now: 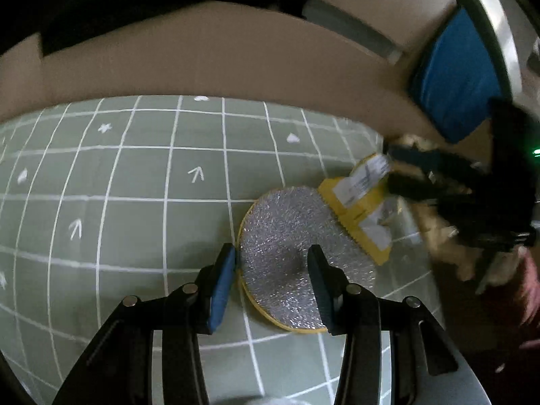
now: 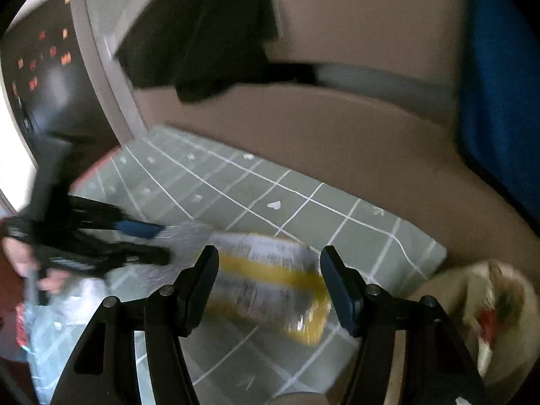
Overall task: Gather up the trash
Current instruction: 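Grasp the yellow-white snack wrapper with the right gripper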
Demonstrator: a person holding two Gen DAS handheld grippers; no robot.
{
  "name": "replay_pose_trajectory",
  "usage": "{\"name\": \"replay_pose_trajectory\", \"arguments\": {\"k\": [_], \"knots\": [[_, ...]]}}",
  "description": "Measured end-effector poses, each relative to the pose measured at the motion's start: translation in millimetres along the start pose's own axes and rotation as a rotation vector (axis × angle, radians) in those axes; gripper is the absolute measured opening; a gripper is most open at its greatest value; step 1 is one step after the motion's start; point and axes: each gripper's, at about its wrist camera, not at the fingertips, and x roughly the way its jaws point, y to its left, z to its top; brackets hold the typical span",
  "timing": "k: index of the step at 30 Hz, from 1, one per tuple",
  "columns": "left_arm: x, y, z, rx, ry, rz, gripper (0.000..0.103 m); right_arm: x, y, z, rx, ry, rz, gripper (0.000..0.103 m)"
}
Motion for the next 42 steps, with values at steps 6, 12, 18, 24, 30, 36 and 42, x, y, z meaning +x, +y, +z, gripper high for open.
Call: {"name": "replay_pose_trajectory", "arguments": {"k": [6, 12, 18, 24, 30, 36, 42], "knots": [[-22.2, 18.8, 0.2, -0.141, -0.117, -0.036, 0.045, 19.2, -10.1, -11.2, 0.131, 0.08, 0.09, 0.038], [-0.7, 18.2, -1.5, -0.167, -0.037, -0.031, 0.045, -4.0, 1.8, -57.0, 0.135, 0.124, 0.138, 0.022], [5.3, -12.7, -15.4, -0.087, 0.02, -0.003, 0.045, -32.8, 5.5, -94.4, 0.158, 0.12, 0.259, 0.035], [-20.5, -34.1, -24.1, -0.085, -0.084, 0.106, 0.045, -54.8, 34.1, -88.4, -0.099, 0.045, 0.196, 0.052], [-45.4, -38.9, -36.5, -0.138, -0.18, 0.237, 0.045, -36.0, 57.3, -80.7, -0.06, 0.066, 0.198, 0.052], [-45.4, -43.8, -46.1, -0.134, -0.163, 0.223, 0.045, -25.1, 56.9, -96.1, 0.034, 0.108, 0.243, 0.028], [-26.1, -45.2, -41.6, -0.145, -0.118, 0.187, 0.045, -54.0, 41.1, -123.9, 0.068, 0.101, 0.205, 0.021]]}}
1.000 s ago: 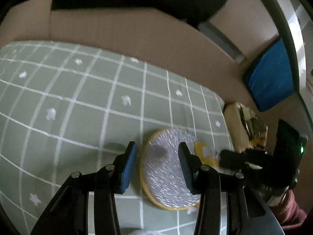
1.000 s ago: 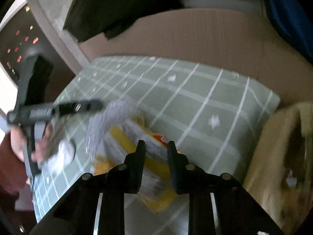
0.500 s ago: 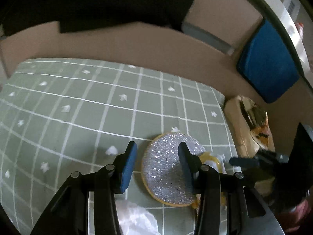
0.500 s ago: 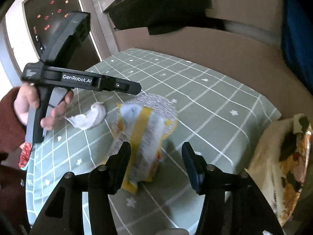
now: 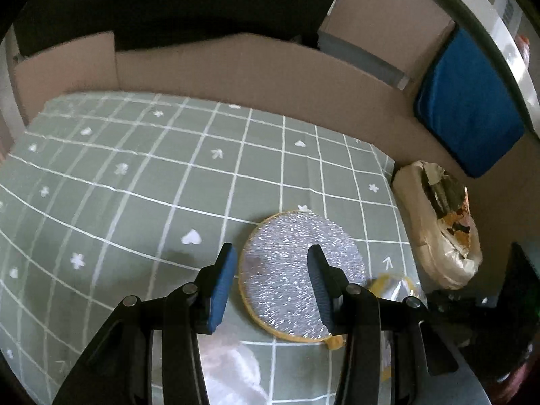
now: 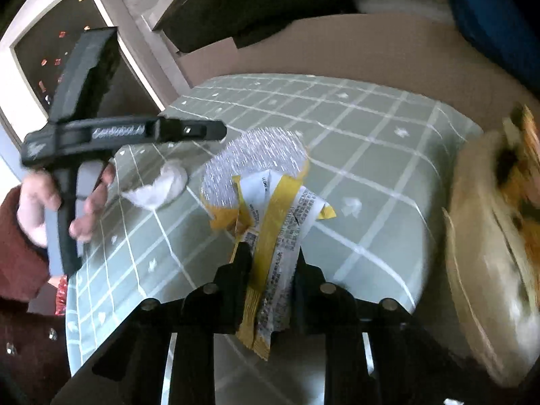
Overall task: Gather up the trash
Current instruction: 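Grasp the yellow-white snack wrapper with the right gripper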
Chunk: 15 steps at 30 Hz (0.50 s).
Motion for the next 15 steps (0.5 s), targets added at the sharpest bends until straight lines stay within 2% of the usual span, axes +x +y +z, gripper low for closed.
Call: {"name": "replay_pose_trajectory", "arguments": {"k": [5, 7, 9, 15], "knots": [[15.9, 18.1, 6.7, -0.114, 0.039, -0.032, 0.045, -2.2, -7.1, -10.5, 0.058, -0.029, 0.009, 0.021], [21.9, 28.0, 6.5, -0.188, 0.059, -0.073, 0.045, -0.9, -4.0, -5.3, 0.054, -0.047, 0.001, 0.021], [28.0, 33.7, 4.6, -0.238, 0.084, -0.129, 0.045, 2.3, 0.2, 1.7, 0.054, -0.062, 0.03, 0.021], [31.1, 28.3, 3.3, -0.259, 0.112, -0.198, 0.045, 18.5, -0.7, 7.0, 0.096, -0.067, 0.04, 0.021]]}}
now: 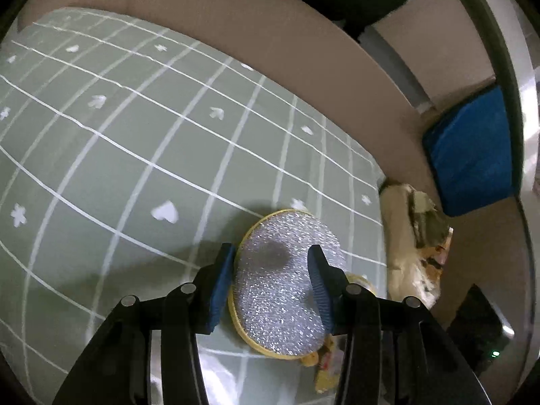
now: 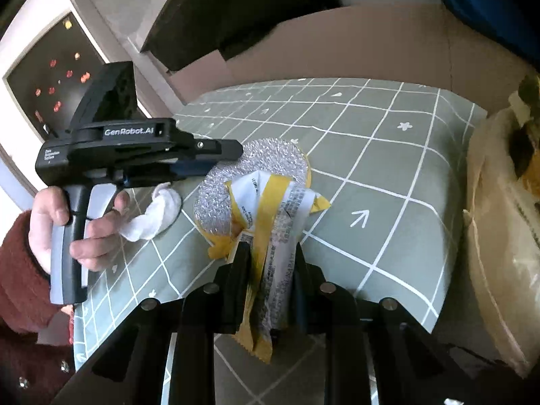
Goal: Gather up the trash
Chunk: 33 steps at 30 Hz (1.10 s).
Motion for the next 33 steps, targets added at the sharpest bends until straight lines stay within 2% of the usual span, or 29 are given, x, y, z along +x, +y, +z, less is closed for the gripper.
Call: {"name": "replay_pose_trajectory", "arguments": {"k": [8, 10, 17, 20, 26, 29, 32, 33], "knots": [[-20.0, -22.4, -6.5, 0.006, -0.021, -0.157, 0.045, -10.5, -9.0, -9.3, 0.045, -0.035, -0.003, 0.02], [-22.6, -30.1, -10.4, 0.033, -0.02, -0.166, 0.045, -13.1, -9.7, -11.8, 0.055, -0.047, -0.005, 0.02], [-14.0, -41.2, -24.5, 0.084, 0.012, -0.13, 0.045, -17.0, -12.3, -15.6, 0.092, -0.069, 0.009, 0.02], [-7.4, -40.7, -27.2, 0.088, 0.011, -0.077, 0.045, -21.2, -14.6, -23.0, 0.095, -0.076, 0.011, 0.02], [5.2, -31.6, -27.6, 0.038, 0.041, -0.054, 0.045, -24.1, -16.3, -25.3, 0.092, -0.088, 0.011, 0.02], [6.0, -29.5, -25.8, 0.049, 0.016, -0.009, 0.045, -24.0, -16.0, -26.1, 0.085, -0.093, 0.01, 0.02], [2.7, -29.1, -24.3, 0.076, -0.045, 0.062, 0.045, -24.3, -14.4, -26.9, 0.071, -0.099, 0.001, 0.02], [3.8, -27.7, -24.2, 0.071, -0.039, 0.057, 0.045, -24.6, -13.6, -27.1, 0.065, -0.101, -0.003, 0.02]]}}
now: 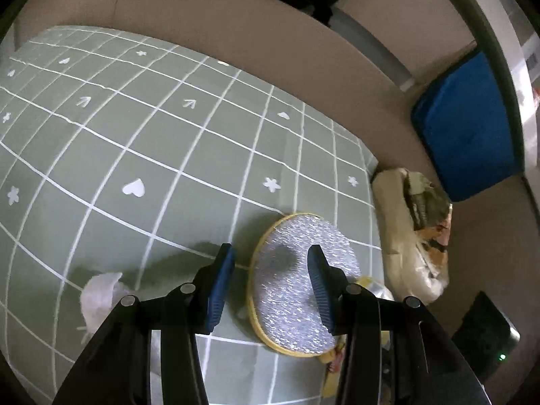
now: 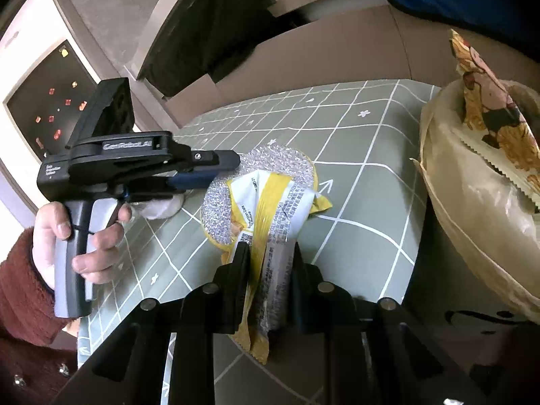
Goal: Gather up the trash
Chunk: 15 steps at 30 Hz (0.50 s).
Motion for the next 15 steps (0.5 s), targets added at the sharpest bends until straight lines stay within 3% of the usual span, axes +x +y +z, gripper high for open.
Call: {"name": "replay_pose_trajectory", "arguments": {"k": [3, 8, 15], "knots": [[5.0, 0.7, -2.6, -0.034, 0.042, -0.086, 0.045, -0.2, -0.6, -0.9, -0.004, -0.006, 0.001, 0.02], [7.3, -7.8, -3.7, -0.021, 0.066, -0.123, 0.045, 0.3, -0.3, -1.9, -0.001, -0.01, 0.001, 0.019], [-11.9, -10.3, 1.6, -0.083, 0.071, -0.313, 0.045, -1.8, -6.9, -5.9, 0.023, -0.018, 0.022, 0.018]]}}
